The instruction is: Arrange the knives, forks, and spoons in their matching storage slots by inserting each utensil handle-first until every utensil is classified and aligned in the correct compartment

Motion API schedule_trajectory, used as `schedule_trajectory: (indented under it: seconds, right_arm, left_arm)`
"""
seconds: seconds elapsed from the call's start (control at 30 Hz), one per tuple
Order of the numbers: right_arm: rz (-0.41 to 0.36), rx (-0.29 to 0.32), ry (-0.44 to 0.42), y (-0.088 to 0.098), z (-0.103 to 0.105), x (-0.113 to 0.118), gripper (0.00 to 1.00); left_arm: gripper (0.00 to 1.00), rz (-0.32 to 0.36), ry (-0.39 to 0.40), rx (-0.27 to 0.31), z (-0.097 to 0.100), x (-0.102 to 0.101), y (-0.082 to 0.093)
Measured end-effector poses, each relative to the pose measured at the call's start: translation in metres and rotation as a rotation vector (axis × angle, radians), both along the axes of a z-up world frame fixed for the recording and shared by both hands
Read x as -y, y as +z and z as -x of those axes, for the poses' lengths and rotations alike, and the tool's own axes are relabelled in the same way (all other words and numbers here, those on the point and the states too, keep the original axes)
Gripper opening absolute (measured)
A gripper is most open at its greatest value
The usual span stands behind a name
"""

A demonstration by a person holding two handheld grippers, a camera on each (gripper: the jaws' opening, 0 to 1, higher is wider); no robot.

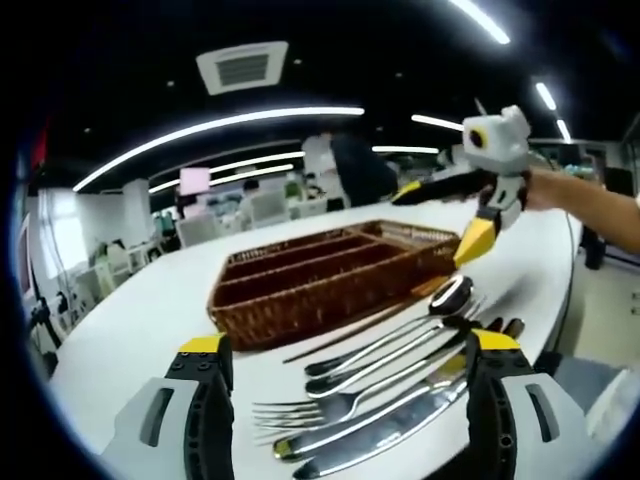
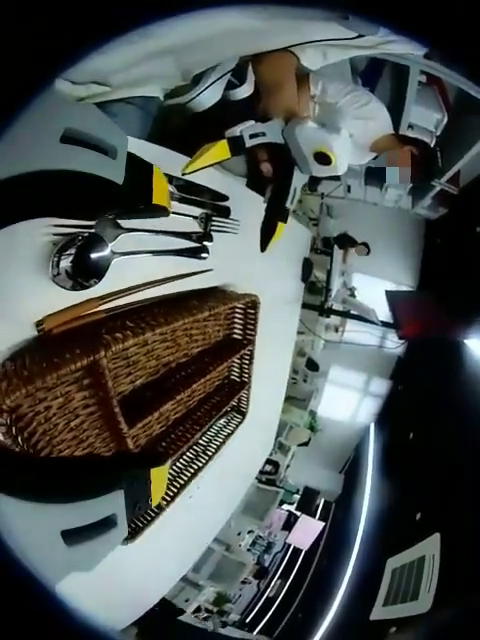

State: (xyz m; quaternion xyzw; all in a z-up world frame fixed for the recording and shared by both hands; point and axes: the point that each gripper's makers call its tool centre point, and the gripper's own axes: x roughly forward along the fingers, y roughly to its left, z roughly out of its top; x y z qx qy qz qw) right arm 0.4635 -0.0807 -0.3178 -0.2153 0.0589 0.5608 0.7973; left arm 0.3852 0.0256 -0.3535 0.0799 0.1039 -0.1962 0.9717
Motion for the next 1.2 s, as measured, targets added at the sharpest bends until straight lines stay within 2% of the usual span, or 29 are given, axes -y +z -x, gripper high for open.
schedule_trajectory:
  seconds: [0.17,0.3,0.6,0.9,1.2]
  right_arm:
    - [-0.014,-0.015,0.000,0.002,0.003,0.002,1.00]
    - [-0.015,-0.024,-0.004,-0.002,0.013,0.004,1.00]
    - [-0.013,-0.022,-0.016,0.001,0.014,0.011,1.00]
    - [-0.015,-0.043,-0.028,-0.006,0.025,0.016,1.00]
    - [-0.032,-0.047,-0.043,-0.005,0.029,0.023,0.99]
  left_arm:
    - [0.98,-0.003,-0.004,0.000,0.002,0.000,0.000]
    - [0.98,-0.003,-0.005,-0.004,0.002,-0.001,-0.002]
    - [0.98,0.003,-0.018,-0.010,0.004,0.002,-0.003]
    - [0.98,-0.003,-0.029,-0.013,0.003,0.001,-0.005]
    - [0.96,-0.003,-0.061,-0.009,0.004,0.006,-0.006]
